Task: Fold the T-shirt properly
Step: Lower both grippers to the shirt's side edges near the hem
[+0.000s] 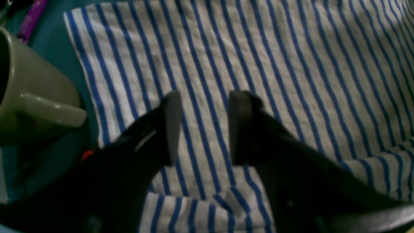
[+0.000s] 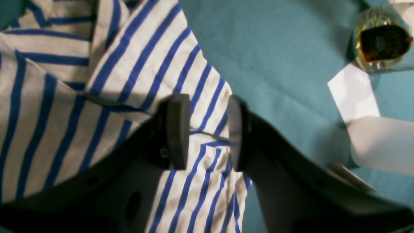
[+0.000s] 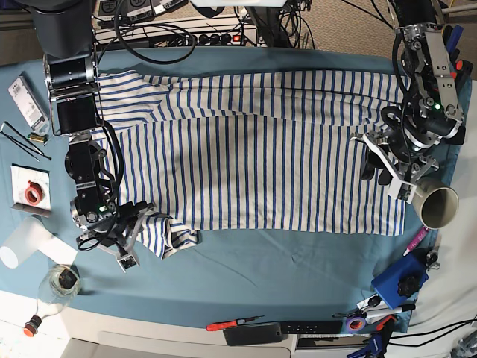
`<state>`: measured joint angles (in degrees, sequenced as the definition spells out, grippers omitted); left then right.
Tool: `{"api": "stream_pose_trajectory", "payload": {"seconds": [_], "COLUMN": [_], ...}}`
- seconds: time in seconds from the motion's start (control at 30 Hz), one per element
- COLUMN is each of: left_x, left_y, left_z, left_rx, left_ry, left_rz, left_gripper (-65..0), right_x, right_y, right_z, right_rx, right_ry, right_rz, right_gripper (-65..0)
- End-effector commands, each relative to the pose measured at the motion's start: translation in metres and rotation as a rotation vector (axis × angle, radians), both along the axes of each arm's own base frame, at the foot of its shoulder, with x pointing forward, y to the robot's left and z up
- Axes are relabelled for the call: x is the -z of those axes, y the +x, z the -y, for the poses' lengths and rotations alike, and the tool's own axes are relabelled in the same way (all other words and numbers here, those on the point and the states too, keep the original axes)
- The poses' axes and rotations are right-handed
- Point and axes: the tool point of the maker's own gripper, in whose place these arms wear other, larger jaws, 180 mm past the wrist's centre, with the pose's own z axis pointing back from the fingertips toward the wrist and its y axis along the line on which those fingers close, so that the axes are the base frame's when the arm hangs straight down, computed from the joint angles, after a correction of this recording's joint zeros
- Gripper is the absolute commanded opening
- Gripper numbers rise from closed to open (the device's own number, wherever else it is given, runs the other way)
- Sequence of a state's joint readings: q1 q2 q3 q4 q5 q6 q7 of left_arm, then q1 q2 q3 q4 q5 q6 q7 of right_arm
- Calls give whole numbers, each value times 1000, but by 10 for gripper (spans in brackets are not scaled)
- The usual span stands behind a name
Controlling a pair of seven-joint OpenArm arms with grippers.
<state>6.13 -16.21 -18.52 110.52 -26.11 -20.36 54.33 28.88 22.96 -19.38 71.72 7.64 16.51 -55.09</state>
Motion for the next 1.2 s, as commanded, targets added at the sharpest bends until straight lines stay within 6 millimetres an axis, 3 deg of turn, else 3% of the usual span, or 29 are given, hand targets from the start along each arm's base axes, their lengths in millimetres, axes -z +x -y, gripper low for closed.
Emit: {"api": "stream_pose_trajectory", "payload": {"seconds": [0.0, 0.3, 0.47, 0.7, 0.97, 1.0, 1.17], "left_x": [-15, -14, -14, -14, -14, -14, -14], "left_y": [7, 8, 8, 8, 8, 8, 8], "left_z": [-2, 4, 6, 6, 6, 6, 6], "left_rx": [-1, -3, -4, -4, -4, -4, -4], "left_ry": [-2, -22, -30, -30, -30, -30, -30], "left_rz": [55, 59, 58, 58, 58, 58, 58], "left_gripper": [-401, -400, -401, -400, -401, -400, -400], "right_x": [-23, -23, -5, 35, 35, 34, 33], "right_y": [12, 15, 14, 13, 20, 21, 21], "right_z": [4, -5, -18, -13, -7, -6, -3], "right_rx": [0, -49, -76, -48, -55, -52, -38], "right_ry": [-2, 12, 52, 96, 52, 53, 48], "right_rz": [60, 79, 41, -25, 19, 25, 29], "right_gripper": [-434, -434, -434, -435, -436, -446, -650]}}
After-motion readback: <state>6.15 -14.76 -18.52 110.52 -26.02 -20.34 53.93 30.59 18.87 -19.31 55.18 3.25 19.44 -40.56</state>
